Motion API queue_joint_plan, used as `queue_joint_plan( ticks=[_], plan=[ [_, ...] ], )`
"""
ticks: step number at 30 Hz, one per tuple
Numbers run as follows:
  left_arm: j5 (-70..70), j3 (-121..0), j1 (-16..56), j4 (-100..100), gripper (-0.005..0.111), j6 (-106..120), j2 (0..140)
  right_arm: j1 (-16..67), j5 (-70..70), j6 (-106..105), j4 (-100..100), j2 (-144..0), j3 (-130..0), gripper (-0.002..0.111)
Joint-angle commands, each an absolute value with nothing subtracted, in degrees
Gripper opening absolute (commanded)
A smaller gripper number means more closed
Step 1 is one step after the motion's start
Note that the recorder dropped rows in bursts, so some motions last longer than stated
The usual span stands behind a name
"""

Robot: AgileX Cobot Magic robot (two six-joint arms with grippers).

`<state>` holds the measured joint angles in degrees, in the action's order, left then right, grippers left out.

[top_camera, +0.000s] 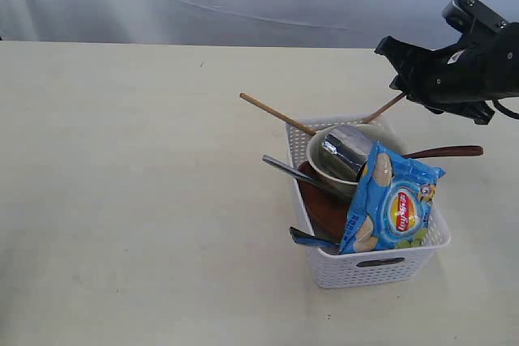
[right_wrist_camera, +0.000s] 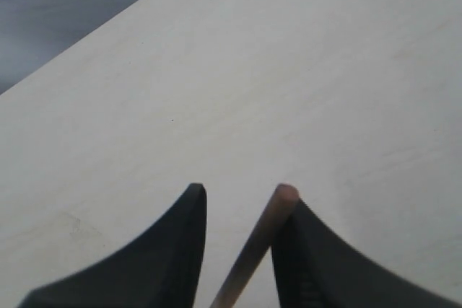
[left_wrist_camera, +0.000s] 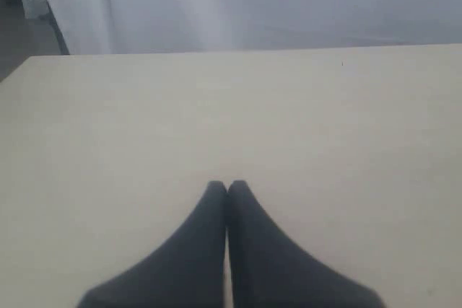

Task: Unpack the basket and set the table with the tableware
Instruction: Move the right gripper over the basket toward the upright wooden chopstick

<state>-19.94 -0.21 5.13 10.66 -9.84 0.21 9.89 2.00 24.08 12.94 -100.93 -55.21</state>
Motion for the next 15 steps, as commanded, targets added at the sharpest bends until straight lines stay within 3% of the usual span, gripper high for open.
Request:
queue_joint_plan(
  ticks=[1, 15],
  plan=[
    [-19.66, 0.00, 5.58, 10.27, 0.000, -10.29, 0.00, 10.14, 1.37, 24.20, 13.09, -101.04, -55.57, 0.030],
    [-19.66, 0.00, 5.58, 10.27, 0.000, -10.29, 0.00, 10.14, 0.70, 24.20, 13.09, -101.04, -55.57, 0.030]
  ],
)
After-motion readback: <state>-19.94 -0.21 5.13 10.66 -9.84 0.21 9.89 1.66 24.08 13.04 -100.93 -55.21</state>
